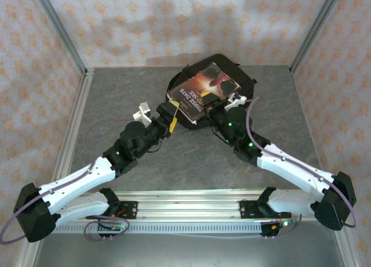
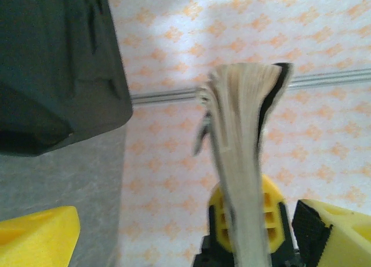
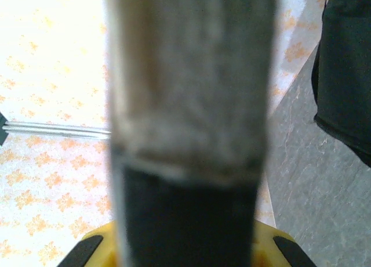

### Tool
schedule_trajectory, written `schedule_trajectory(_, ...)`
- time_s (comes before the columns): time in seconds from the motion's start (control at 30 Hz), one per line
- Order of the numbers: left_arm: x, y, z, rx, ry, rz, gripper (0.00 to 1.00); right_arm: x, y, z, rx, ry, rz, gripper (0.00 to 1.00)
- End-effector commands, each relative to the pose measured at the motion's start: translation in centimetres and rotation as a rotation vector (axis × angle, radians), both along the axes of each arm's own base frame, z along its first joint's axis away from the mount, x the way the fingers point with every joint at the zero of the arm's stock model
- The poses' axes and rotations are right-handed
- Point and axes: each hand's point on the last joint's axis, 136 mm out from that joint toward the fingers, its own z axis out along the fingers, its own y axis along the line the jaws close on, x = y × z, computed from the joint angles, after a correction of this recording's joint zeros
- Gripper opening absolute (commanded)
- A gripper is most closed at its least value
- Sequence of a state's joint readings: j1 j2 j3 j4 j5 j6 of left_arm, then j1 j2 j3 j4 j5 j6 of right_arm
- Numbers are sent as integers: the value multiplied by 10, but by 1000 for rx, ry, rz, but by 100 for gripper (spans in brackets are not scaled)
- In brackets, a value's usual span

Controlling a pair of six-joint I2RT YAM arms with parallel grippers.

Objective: Pack books, pencil case, and school supplies into a backpack

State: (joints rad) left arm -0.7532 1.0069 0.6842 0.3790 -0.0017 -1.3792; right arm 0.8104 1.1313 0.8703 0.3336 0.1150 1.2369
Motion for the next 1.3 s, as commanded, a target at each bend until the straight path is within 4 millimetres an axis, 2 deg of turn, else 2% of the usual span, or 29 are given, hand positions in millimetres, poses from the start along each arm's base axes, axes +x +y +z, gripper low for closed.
schedule_trajectory(0.0, 4, 0, 40, -68, -100, 27, 92, -1, -3, 47, 104, -107, -31, 0)
schedule_trajectory(0.17, 11, -6, 36, -78, -95, 32, 76, -3, 0, 49, 113, -110, -25, 0)
schedule_trajectory(0.33, 20, -16, 34, -101, -84, 20, 67, -6, 2, 48, 110, -111, -25, 0)
schedule_trajectory(0.43, 24, -21, 36, -122, -92, 14, 58, -7, 4, 45, 102, -109, -26, 0)
schedule_trajectory(0.73, 26, -21, 44, -129, -108, 27, 34, -4, 5, 30, 82, -81, -40, 0)
schedule_trajectory(0.87, 26, -21, 41, -116, -101, 22, 18, -2, 8, 19, 50, -54, -41, 0)
schedule_trajectory(0.97, 26, -17, 38, -97, -98, 21, 0, -1, 6, 7, 2, -19, -54, 0)
schedule_trajectory(1.0, 25, -13, 35, -71, -92, 25, 0, -1, 5, 2, -25, -1, -61, 2)
schedule_trajectory(1.07, 22, -3, 31, 7, -80, 46, 0, -1, 1, -5, -85, 9, -72, 20)
schedule_trajectory(1.13, 17, 14, 24, 97, -61, 91, 0, -1, -8, -11, -184, 22, -102, 43)
schedule_trajectory(1.2, 10, 33, 17, 196, -40, 135, 0, -2, -21, -17, -333, 41, -137, 53)
schedule_trajectory(1.27, 3, 53, 11, 324, -16, 169, 0, -4, -33, -22, -470, 69, -169, 57)
